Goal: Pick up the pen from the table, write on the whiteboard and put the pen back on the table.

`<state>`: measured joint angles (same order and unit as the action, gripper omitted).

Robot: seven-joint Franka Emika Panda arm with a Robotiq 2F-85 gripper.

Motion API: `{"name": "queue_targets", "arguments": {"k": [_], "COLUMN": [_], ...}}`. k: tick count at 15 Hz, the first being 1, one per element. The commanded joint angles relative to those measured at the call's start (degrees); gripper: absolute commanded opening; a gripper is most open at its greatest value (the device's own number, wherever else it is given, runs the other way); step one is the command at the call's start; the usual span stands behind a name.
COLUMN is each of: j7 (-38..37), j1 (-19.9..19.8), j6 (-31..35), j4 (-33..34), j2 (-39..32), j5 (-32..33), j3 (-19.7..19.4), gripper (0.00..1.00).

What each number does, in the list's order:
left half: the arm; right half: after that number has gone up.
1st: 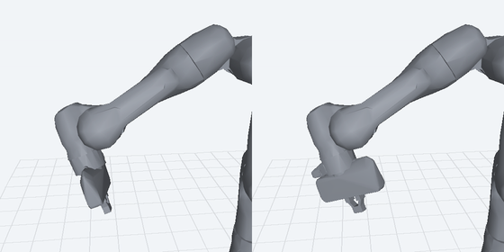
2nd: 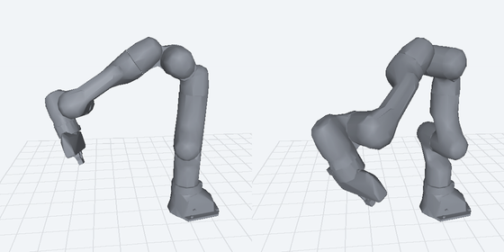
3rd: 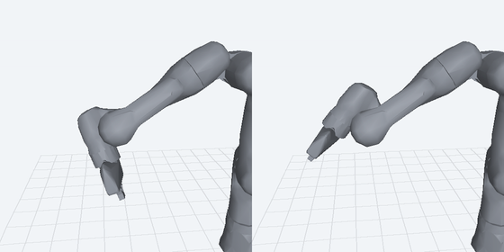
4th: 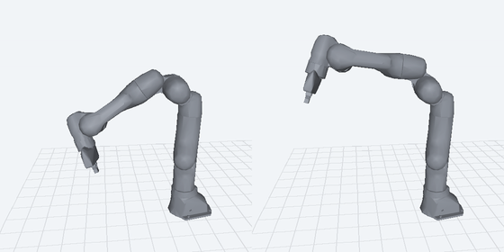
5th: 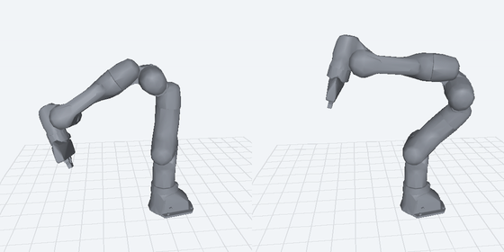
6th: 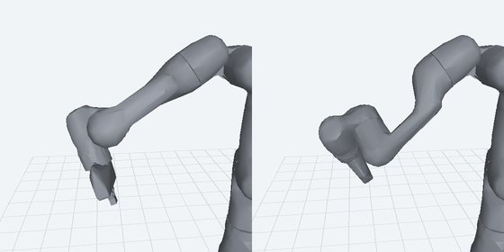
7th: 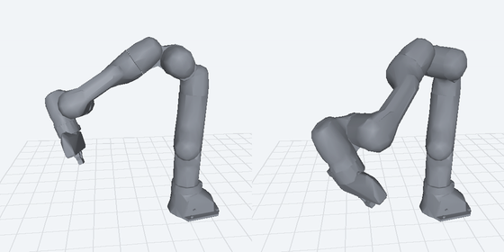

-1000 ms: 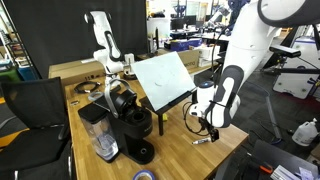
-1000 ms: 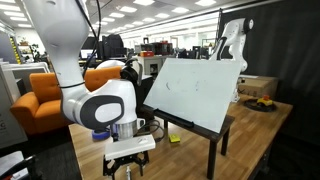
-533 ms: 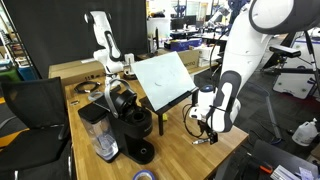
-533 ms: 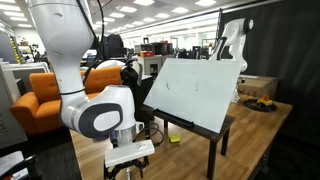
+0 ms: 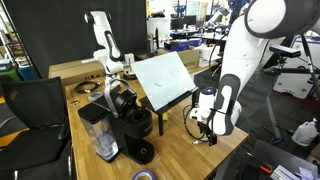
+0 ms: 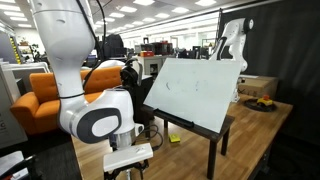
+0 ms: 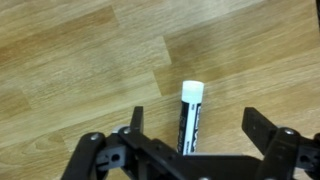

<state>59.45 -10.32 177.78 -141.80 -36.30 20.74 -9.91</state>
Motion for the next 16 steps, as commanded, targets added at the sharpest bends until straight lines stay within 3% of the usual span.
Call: {"name": "queue_targets", "arguments": {"k": [1, 7, 8, 9, 16], "j7": [-0.85, -1.26, -1.37, -1.42, -1.69], "j1": [-2.53, -3.65, -3.69, -3.6, -3.06], "j6": [2.7, 3.73, 3.97, 4.2, 4.26], "j4": [-0.2, -0.27, -0.27, -0.25, -0.88], "j2": [-0.84, -1.36, -1.48, -1.63, -1.27], "j5": [0.98, 0.88, 0.89, 0.95, 0.98], "j3": [1.43, 1.95, 1.95, 1.86, 1.65], "gripper": [1.0, 1.0, 0.92, 0.74, 0.25]}}
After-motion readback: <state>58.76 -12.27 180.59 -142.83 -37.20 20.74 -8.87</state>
